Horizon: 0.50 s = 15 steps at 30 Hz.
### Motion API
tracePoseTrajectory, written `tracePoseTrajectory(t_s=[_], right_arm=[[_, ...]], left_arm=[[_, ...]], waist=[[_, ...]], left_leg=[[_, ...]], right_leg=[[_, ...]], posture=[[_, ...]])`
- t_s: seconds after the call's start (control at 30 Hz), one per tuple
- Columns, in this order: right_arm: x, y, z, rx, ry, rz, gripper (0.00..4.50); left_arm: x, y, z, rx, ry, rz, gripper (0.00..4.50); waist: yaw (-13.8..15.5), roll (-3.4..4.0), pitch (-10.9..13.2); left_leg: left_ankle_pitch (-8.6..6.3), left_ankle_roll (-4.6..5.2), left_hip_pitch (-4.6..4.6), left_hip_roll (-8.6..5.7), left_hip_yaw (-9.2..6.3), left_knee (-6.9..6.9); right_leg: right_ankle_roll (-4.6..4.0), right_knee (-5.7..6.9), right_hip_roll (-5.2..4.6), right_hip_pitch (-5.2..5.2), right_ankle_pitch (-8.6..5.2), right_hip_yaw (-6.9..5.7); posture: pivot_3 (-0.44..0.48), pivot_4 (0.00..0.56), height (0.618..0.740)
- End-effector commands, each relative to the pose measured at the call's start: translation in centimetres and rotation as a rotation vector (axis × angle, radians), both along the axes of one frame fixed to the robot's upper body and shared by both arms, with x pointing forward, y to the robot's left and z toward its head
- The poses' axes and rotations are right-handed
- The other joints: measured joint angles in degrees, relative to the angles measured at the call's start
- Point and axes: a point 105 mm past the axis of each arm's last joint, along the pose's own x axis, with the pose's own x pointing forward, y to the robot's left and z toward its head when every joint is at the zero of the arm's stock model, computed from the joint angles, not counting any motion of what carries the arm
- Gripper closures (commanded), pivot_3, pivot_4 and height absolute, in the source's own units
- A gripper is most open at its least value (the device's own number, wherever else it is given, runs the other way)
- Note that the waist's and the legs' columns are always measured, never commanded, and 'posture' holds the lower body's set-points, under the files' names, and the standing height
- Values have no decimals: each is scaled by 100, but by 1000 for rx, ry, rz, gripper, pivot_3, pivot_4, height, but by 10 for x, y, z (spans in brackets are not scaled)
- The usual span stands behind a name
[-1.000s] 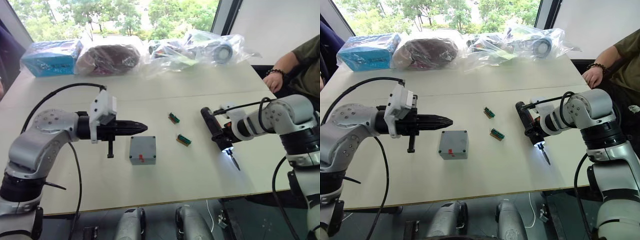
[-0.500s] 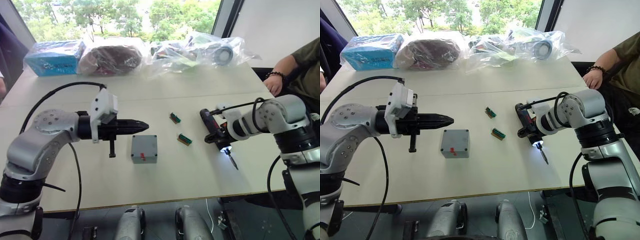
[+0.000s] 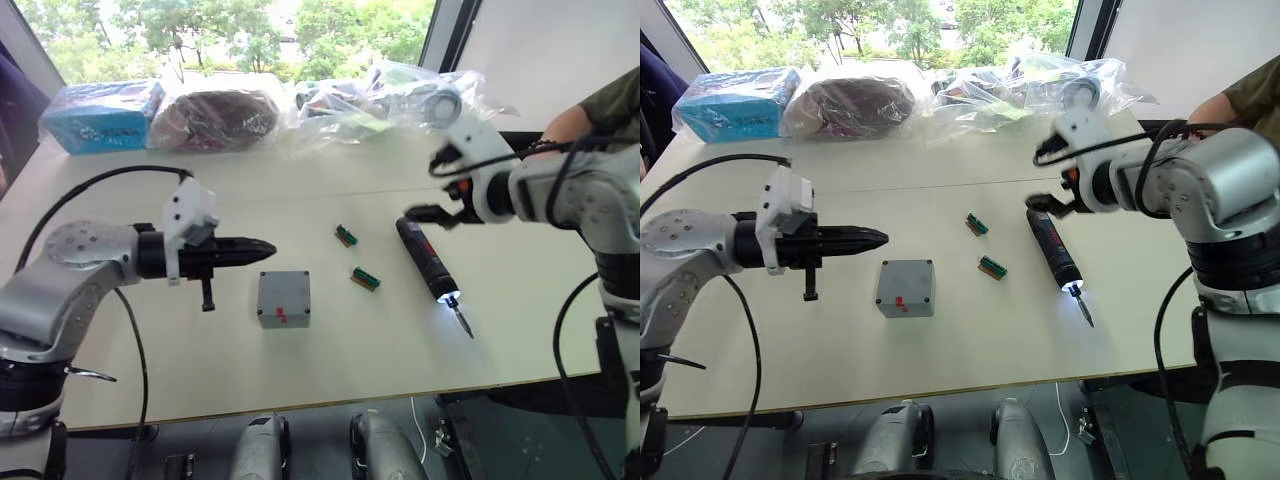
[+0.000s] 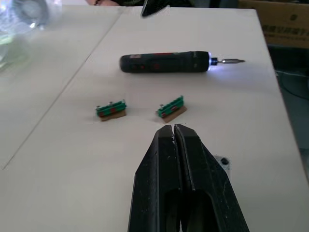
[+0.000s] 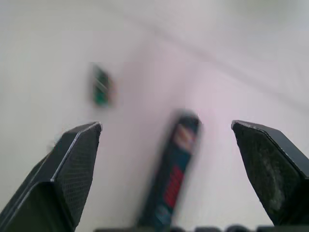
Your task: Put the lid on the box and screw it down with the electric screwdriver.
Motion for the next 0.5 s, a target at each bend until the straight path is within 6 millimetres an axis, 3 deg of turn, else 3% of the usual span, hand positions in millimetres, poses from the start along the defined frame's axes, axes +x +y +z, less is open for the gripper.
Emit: tracePoseTrajectory(t_s=[0.03,0.07,0.2,0.37,0.5], right_arm=[[-32,22,14,43,-232,266,33],[-35,24,9,42,-257,281,33],[-41,28,-30,-36,-299,326,823],[-41,31,-77,-83,-267,347,2751],[-41,38,-108,-104,-223,373,4242]], left_arm=[[0,12,4,0,-17,38,4500],[-1,13,2,-1,-5,41,4500],[-1,30,-18,48,45,92,4500],[1,50,-46,88,110,148,4500],[3,54,-62,99,138,153,4500]], waist=[[29,-3,-1],[26,-3,-1],[-2,-4,-1],[-7,-3,-1],[-7,-4,-2]], left_leg=[[0,0,0,1,-1,0],[0,0,0,2,0,2],[0,0,0,0,10,14],[0,-1,11,-1,12,14],[0,-1,9,0,13,13]], right_leg=[[0,-1,-5,4,0,-3],[1,-2,-10,7,0,-3],[5,-7,-19,10,3,7],[0,1,-12,12,3,5],[-3,2,-8,6,2,5]], posture=[[0,150,740],[0,150,740],[0,150,740],[0,150,740],[0,150,740]])
